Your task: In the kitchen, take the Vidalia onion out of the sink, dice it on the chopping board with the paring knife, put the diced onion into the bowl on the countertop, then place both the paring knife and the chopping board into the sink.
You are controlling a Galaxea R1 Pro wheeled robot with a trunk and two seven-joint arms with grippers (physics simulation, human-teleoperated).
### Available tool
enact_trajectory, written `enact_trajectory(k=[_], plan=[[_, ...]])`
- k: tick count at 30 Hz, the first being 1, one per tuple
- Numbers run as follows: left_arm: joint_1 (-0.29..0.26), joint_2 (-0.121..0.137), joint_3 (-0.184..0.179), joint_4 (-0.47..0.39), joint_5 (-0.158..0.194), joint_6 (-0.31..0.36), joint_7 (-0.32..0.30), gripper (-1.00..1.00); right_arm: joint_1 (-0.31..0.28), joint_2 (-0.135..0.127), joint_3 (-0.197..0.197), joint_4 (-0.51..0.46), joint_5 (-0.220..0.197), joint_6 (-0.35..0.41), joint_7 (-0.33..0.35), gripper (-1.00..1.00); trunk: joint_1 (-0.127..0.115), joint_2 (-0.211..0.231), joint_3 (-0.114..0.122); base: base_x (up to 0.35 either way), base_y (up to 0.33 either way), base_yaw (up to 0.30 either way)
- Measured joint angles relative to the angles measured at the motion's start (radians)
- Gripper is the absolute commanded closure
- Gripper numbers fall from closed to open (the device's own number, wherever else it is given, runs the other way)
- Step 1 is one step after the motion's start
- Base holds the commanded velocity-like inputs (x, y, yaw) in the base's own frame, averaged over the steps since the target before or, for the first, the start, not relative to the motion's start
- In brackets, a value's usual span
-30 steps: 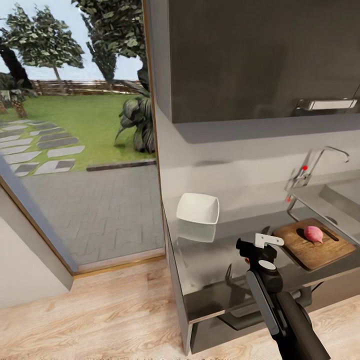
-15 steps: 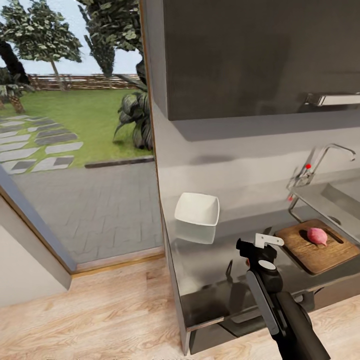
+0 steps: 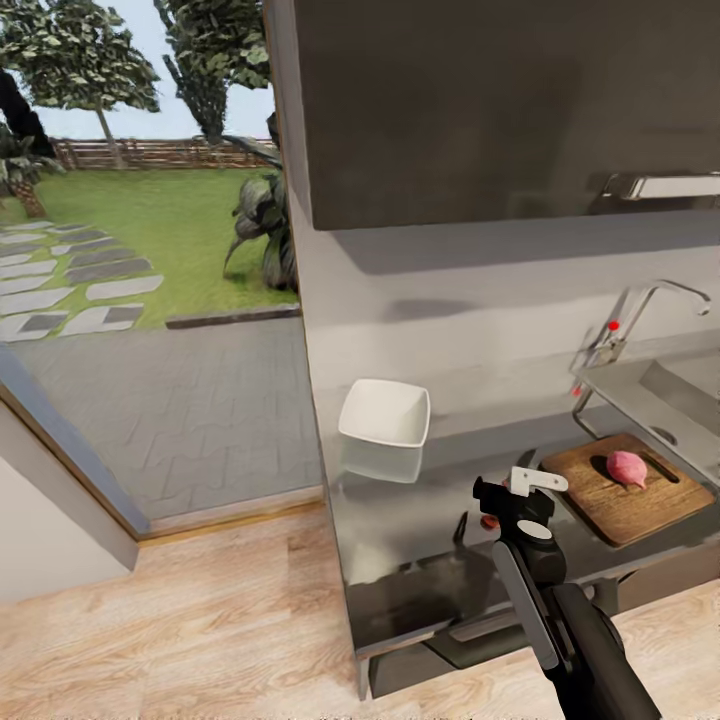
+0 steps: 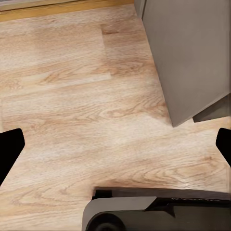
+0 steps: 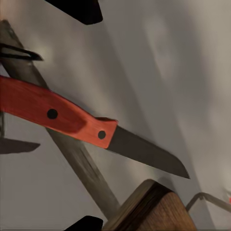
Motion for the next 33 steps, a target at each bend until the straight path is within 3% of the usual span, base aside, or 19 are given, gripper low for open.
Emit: enact_trajectory(k=[33], plan=[[0.0,0.0,0.0,0.015,0.0,0.0,0.0,-1.0,0.0,0.001,0.0,0.0,0.0,0.0,0.0,-1.0,0.0,0.0,-0.05,0.0,-0.001,0.0]])
